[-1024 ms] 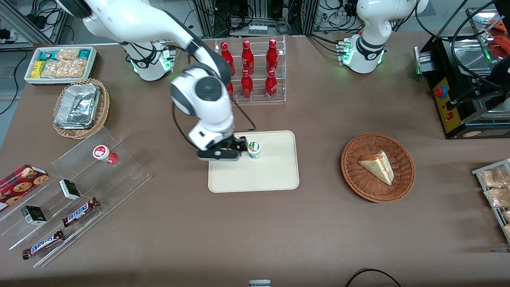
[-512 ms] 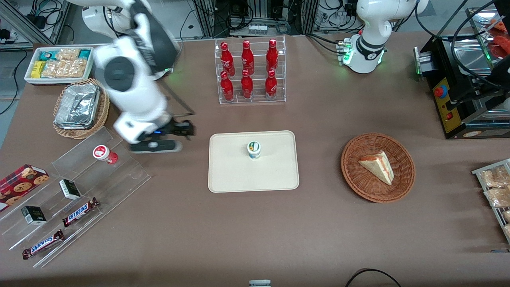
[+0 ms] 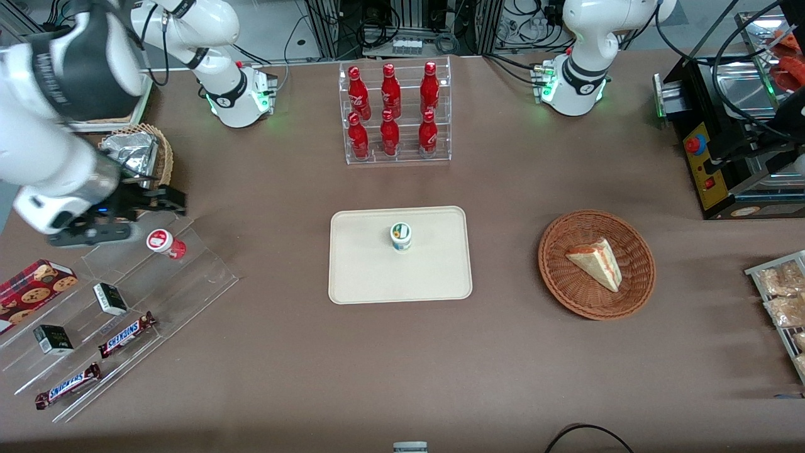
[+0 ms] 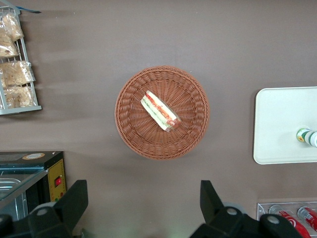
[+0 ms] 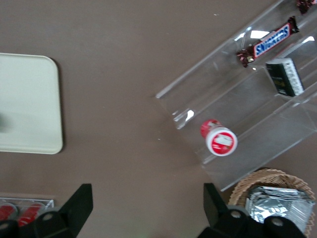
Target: Place green gum on tray
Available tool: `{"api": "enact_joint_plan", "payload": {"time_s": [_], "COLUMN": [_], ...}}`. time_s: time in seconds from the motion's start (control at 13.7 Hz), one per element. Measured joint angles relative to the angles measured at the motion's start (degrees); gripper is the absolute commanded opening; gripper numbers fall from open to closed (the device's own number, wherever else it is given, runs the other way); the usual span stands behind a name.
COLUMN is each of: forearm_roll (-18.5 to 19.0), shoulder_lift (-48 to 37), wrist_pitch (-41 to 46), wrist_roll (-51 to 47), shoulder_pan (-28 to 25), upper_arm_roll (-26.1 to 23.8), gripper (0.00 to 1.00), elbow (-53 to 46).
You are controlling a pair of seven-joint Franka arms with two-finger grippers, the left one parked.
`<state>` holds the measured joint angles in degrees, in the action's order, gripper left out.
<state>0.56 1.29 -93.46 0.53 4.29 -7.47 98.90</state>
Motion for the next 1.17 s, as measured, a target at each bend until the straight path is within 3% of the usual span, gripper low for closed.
{"api": "enact_joint_plan", "payload": {"time_s": [0.37,1.17], "forearm_roll": [0.0,-0.1], "shoulder_lift": [-0.1,-0.3], "wrist_pitch": [1.1,3.7], "wrist_roll": [6.4,6.4], "shoulder_pan": [0.0,-0.4], "upper_arm_roll": [6.9,9.8], "gripper": [0.99,0.99], "elbow": [-0.6,-5.6]}}
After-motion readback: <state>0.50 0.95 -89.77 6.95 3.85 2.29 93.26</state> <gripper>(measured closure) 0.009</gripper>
